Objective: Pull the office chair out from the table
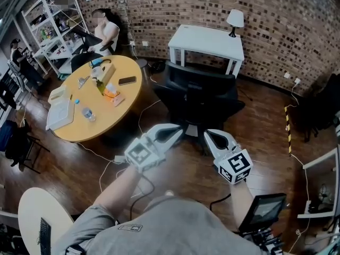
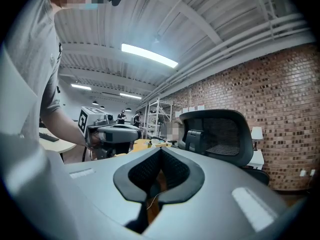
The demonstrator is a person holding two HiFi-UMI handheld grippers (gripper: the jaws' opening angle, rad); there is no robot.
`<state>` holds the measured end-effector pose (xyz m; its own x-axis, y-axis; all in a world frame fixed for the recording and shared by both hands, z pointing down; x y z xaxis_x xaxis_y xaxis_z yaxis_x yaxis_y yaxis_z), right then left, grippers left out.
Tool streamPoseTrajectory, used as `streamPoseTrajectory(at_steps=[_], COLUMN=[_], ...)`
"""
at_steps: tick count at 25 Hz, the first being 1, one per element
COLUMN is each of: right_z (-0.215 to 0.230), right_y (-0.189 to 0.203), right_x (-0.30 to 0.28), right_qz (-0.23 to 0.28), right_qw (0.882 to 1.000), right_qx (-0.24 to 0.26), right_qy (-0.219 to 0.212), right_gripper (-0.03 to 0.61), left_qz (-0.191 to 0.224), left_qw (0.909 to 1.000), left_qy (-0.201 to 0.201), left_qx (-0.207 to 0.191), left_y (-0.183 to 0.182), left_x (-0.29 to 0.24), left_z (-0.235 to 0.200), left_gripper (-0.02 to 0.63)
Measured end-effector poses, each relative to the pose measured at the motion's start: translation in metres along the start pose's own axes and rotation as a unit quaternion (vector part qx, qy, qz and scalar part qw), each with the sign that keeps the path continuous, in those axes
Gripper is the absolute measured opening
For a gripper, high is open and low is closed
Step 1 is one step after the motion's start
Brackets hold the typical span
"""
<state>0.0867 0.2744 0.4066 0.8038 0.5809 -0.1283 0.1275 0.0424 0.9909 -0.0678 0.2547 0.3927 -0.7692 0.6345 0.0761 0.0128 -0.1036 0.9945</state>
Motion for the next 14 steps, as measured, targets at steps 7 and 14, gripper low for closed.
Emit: streamPoseTrajectory(at_steps=[7, 14], right_z=[0.004, 0.006], right_y=[0.0, -0.004], right_x=[0.004, -0.002], right_qz=[-0.001, -0.006], right_qw=[1.0, 1.0], right_qx=[0.002, 0.008], right_qy=[0.012, 0.008], right_gripper=[0.011, 0.011], left_qz=[0.005, 0.009], left_qw=[0.9999, 0.9999], left_qy=[0.013, 0.013], left_qx=[0.004, 0.005], left_y=[-0.002, -0.002], left_x=[-0.01, -0.012], left_z=[0.002, -0.004], left_gripper=[0.002, 0.002])
Point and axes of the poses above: the fingertips, and each gripper's own axes: x backward along the fingers, z to its right, y out of its underside, the point moved 5 cm from there along x, backward along the fingers, and after that the axes turned 11 degrees about -y, right-handed, at the moved point
